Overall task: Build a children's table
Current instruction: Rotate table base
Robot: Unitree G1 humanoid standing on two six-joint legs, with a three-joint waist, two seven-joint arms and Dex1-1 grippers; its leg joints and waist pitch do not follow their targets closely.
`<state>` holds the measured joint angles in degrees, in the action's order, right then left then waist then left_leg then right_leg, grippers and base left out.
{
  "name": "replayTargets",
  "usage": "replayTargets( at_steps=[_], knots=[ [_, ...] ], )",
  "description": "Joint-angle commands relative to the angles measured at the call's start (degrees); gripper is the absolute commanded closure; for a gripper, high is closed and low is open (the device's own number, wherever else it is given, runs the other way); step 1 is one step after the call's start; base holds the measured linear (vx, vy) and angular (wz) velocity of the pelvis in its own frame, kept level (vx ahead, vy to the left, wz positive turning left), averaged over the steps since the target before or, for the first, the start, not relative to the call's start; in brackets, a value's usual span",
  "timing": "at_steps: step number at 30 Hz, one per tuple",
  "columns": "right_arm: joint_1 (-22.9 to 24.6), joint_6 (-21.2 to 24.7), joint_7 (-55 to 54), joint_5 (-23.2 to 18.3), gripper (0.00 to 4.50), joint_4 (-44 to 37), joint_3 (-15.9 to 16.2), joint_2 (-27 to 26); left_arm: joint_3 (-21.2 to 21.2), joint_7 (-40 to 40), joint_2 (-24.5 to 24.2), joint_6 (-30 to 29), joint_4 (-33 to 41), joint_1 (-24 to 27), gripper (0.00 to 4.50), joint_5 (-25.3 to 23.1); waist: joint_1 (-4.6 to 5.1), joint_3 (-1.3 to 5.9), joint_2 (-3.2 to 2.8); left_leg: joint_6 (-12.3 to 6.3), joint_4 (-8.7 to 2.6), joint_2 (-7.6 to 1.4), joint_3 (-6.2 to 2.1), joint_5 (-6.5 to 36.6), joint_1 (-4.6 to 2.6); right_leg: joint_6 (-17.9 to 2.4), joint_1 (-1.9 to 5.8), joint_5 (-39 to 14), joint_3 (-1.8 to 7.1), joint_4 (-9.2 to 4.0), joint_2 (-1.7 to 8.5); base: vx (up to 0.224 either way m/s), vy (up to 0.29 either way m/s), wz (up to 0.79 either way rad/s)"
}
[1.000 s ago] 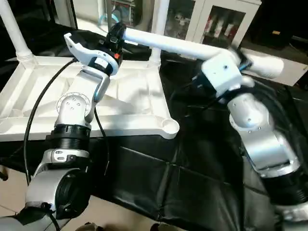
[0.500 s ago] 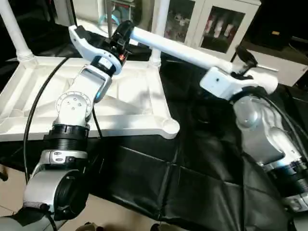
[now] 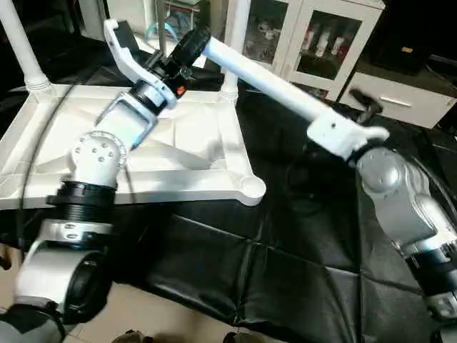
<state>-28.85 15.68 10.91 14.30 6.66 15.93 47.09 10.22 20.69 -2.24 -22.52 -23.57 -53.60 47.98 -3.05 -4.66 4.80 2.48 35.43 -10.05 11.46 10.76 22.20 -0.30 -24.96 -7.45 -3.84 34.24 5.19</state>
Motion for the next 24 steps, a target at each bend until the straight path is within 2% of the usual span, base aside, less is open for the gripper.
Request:
replayTargets(
  at_steps=[1,4,7,10,12,16,18,20,21,24],
  knots=[
    [0.39,0.62,2.36,-1.70,0.00,-0.78,-3.40,-0.23,-1.91,3.05,-1.48,0.49,0.85,-1.29,3.17,-2.55,0.03,4.69,-0.07,-3.31,-3.64,-2.41,-1.13,9.91,-1.18,-10.29,3.93,-11.92,2.23,-3.25,2.33,0.000,0.000,0.00],
    [0.78,1.15,4.05,-2.53,0.00,-0.76,-4.01,-0.72,-2.22,4.46,-2.27,0.40,0.69,-1.73,3.18,-3.16,0.04,4.59,-0.15,-3.11,-3.67,-2.46,-1.08,10.17,-1.29,-10.66,3.80,-12.23,2.28,-3.30,2.34,0.000,0.000,0.00],
    [1.99,2.81,7.80,-5.55,0.00,-0.83,-5.00,-1.47,-2.79,8.58,-3.99,0.05,0.34,-2.91,3.18,-4.07,-0.08,4.50,-0.24,-3.25,-3.81,-2.55,-1.15,10.48,-1.35,-11.15,3.90,-12.31,2.31,-3.35,2.45,0.000,0.000,0.00],
    [2.76,1.30,9.17,-6.22,0.00,0.11,-4.57,-1.02,-3.53,11.83,-5.05,-0.38,0.78,-3.15,3.18,-4.53,-0.10,4.57,-0.31,-2.80,-3.81,-2.61,-1.17,10.29,-1.39,-11.85,3.90,-11.78,2.31,-3.24,2.51,0.000,0.000,0.00],
    [2.89,0.99,9.46,-6.37,0.34,0.37,-4.48,-0.94,-3.45,11.80,-5.08,-0.34,0.84,-3.19,3.18,-4.59,-0.13,4.52,-0.31,-2.40,-3.81,-2.63,-1.13,10.55,-1.46,-12.21,3.88,-12.27,2.33,-3.25,2.59,0.000,0.000,0.00],
    [3.75,0.73,11.41,-5.97,0.49,0.50,-5.08,-1.11,-2.87,13.09,-5.15,-0.71,0.73,-3.46,3.18,-4.31,-0.21,4.53,-0.08,-2.21,-3.79,-2.60,-1.14,10.67,-1.36,-11.99,3.95,-13.13,2.35,-3.30,2.67,0.000,0.000,0.00],
    [4.14,0.67,12.18,-5.85,0.77,0.61,-5.00,-1.30,-2.24,14.10,-4.96,-1.67,1.10,-3.56,3.18,-3.28,-0.26,4.48,-0.03,-2.36,-3.81,-2.61,-1.13,10.46,-1.29,-11.92,3.95,-13.20,2.35,-3.36,2.68,0.000,0.000,0.00],
    [4.28,0.50,12.43,-5.67,0.82,0.75,-4.74,-1.24,-1.89,14.47,-4.82,-2.10,1.42,-3.59,3.18,-2.69,-0.26,4.47,-0.02,-2.49,-3.80,-2.61,-1.12,10.39,-1.30,-12.04,3.92,-13.26,2.34,-3.35,2.69,0.000,0.000,0.00],
    [4.36,0.27,12.68,-5.41,1.09,0.91,-4.47,-1.13,-1.45,14.68,-4.65,-2.50,1.64,-3.68,3.18,-2.10,-0.28,4.45,-0.05,-2.48,-3.83,-2.63,-1.13,10.61,-1.34,-12.10,3.89,-13.66,2.31,-3.39,2.70,0.000,0.000,0.00],
    [4.28,0.11,12.70,-5.31,1.29,1.10,-4.66,-1.19,-1.20,15.39,-4.84,-3.42,1.92,-3.88,3.18,-1.31,-0.22,4.44,0.00,-2.43,-3.81,-2.59,-1.11,10.69,-1.32,-11.91,3.86,-14.17,2.30,-3.44,2.69,0.000,0.000,0.00]
  ],
)
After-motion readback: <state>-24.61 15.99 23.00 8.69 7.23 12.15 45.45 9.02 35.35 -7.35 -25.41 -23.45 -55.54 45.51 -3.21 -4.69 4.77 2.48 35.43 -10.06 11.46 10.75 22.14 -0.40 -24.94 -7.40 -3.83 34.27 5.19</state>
